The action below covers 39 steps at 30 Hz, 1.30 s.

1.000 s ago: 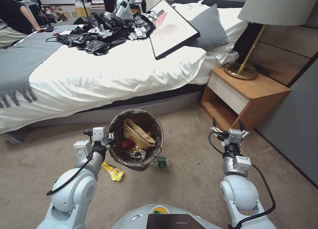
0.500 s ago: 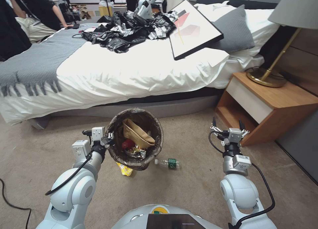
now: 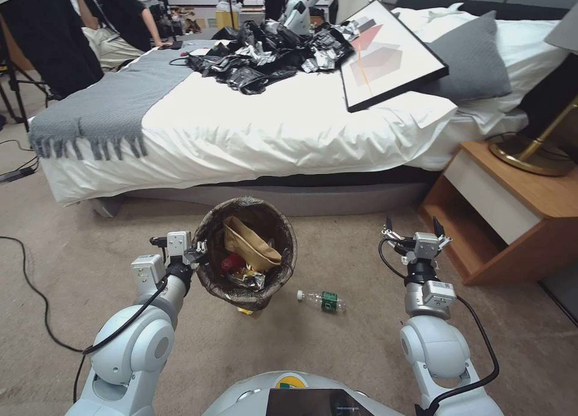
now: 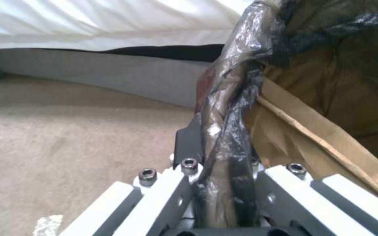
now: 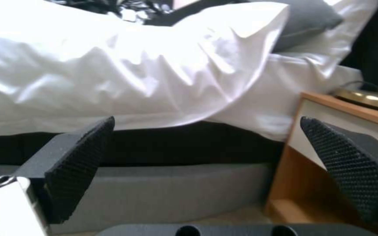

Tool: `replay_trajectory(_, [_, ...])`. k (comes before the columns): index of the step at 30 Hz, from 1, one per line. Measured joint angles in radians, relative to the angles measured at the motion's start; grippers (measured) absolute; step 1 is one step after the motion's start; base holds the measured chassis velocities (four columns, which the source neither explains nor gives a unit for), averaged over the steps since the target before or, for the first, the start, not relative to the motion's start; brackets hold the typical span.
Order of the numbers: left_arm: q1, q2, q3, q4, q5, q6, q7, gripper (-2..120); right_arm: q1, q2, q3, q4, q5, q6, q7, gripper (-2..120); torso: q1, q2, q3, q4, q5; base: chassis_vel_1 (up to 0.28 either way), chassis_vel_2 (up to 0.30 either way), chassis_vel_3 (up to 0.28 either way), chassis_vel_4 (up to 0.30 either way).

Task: Pick up the trash bin, then pick up the garbage from the floor and place it into the trash bin.

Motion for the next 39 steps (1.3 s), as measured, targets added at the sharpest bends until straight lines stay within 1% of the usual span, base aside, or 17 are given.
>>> replay_trajectory(6, [0.000, 0.000, 0.001, 0.003, 0.001, -0.002, -0.007, 0, -0.003, -0.020, 0.001, 0.008, -0.001, -0.019, 0.001, 100, 0.000, 0.000, 0.000, 0.0000, 0.0000, 0.065, 0.058, 0.062, 0.065])
replay_trajectory(9, [0.000, 0.003, -0.002, 0.005, 0.018, -0.002, 0.001, 0, -0.001, -0.071, -0.008, 0.051, 0.002, -0.174, 0.011, 100, 0.000, 0.000, 0.000, 0.0001, 0.0001, 0.041, 0.030, 0.028, 0.035])
replay_trajectory(10, [0.000, 0.003, -0.002, 0.005, 0.018, -0.002, 0.001, 0, -0.001, -0.071, -0.008, 0.051, 0.002, -0.174, 0.011, 100, 0.000, 0.000, 0.000, 0.0001, 0.0001, 0.000, 0.000, 0.000, 0.000])
replay_trajectory(13, [0.000, 0.006, -0.002, 0.004, 0.018, -0.001, -0.002, 0, 0.026, -0.131, -0.024, 0.075, 0.059, -0.300, 0.012, 100, 0.000, 0.000, 0.000, -0.0004, 0.0000, 0.000, 0.000, 0.000, 0.000])
replay_trajectory(16, [0.000, 0.008, -0.002, 0.004, 0.018, 0.000, -0.003, 0, 0.042, -0.161, -0.034, 0.079, 0.088, -0.350, 0.016, 100, 0.000, 0.000, 0.000, -0.0005, 0.0000, 0.000, 0.000, 0.000, 0.000])
replay_trajectory(18, [0.003, 0.012, -0.002, 0.002, 0.023, 0.000, -0.003, 0, 0.101, -0.285, -0.073, 0.085, 0.214, -0.511, 0.033, 100, 0.000, 0.000, 0.000, -0.0007, 0.0005, 0.000, 0.000, 0.000, 0.000])
replay_trajectory(19, [0.003, 0.012, -0.002, 0.002, 0.023, 0.000, -0.003, 0, 0.101, -0.285, -0.073, 0.085, 0.214, -0.511, 0.033, 100, 0.000, 0.000, 0.000, -0.0007, 0.0005, 0.000, 0.000, 0.000, 0.000])
replay_trajectory(21, [0.009, 0.015, -0.002, 0.000, 0.034, 0.000, 0.006, 0, 0.178, -0.429, -0.113, 0.082, 0.410, -0.692, 0.042, 100, 0.000, 0.000, 0.000, 0.0015, 0.0000, 0.000, 0.000, 0.000, 0.000])
replay_trajectory(22, [0.012, 0.016, -0.002, 0.000, 0.041, 0.000, 0.012, 0, 0.224, -0.502, -0.146, 0.066, 0.529, -0.745, 0.031, 100, 0.000, 0.000, 0.000, -0.0008, 0.0000, 0.000, 0.000, 0.000, 0.000])
replay_trajectory(23, [0.012, 0.016, -0.002, 0.000, 0.041, 0.000, 0.012, 0, 0.224, -0.502, -0.146, 0.066, 0.529, -0.745, 0.031, 100, 0.000, 0.000, 0.000, -0.0008, 0.0000, 0.000, 0.000, 0.000, 0.000])
replay_trajectory(25, [0.015, 0.015, -0.005, 0.000, 0.049, 0.000, 0.019, 0, 0.321, -0.590, -0.212, 0.014, 0.635, -0.768, -0.024, 100, 0.000, 0.000, 0.000, 0.0006, 0.0004, 0.000, 0.000, 0.000, 0.000])
replay_trajectory(27, [0.016, 0.015, -0.007, -0.001, 0.050, 0.000, 0.021, 0, 0.361, -0.615, -0.244, -0.013, 0.676, -0.770, -0.051, 100, 0.000, 0.000, 0.000, 0.0005, -0.0001, 0.000, 0.000, 0.000, 0.000])
replay_trajectory(28, [0.016, 0.012, -0.009, -0.001, 0.054, 0.000, 0.023, 0, 0.412, -0.634, -0.308, -0.059, 0.727, -0.770, -0.083, 100, 0.000, 0.000, 0.000, -0.0002, -0.0008, 0.000, 0.000, 0.000, 0.000])
replay_trajectory(30, [0.016, 0.006, -0.013, -0.001, 0.064, 0.000, 0.030, 0, 0.466, -0.632, -0.423, -0.142, 0.764, -0.768, -0.109, 100, 0.000, 0.000, 0.000, 0.0000, 0.0004, 0.000, 0.000, 0.000, 0.000])
replay_trajectory(31, [0.016, 0.006, -0.013, -0.001, 0.064, 0.000, 0.030, 0, 0.466, -0.632, -0.423, -0.142, 0.764, -0.768, -0.109, 100, 0.000, 0.000, 0.000, 0.0000, 0.0004, 0.000, 0.000, 0.000, 0.000])
replay_trajectory(34, [0.012, 0.004, -0.016, 0.008, 0.074, 0.000, 0.038, 0, 0.503, -0.610, -0.565, -0.247, 0.783, -0.762, -0.109, 100, 0.000, 0.000, 0.000, -0.0003, 0.0001, 0.000, 0.000, 0.000, 0.000])
replay_trajectory(39, [0.006, 0.001, -0.014, 0.017, 0.080, 0.000, 0.040, 0, 0.541, -0.598, -0.636, -0.289, 0.794, -0.757, -0.109, 100, 0.000, 0.000, 0.000, 0.0000, -0.0002, 0.000, 0.000, 0.000, 0.000])
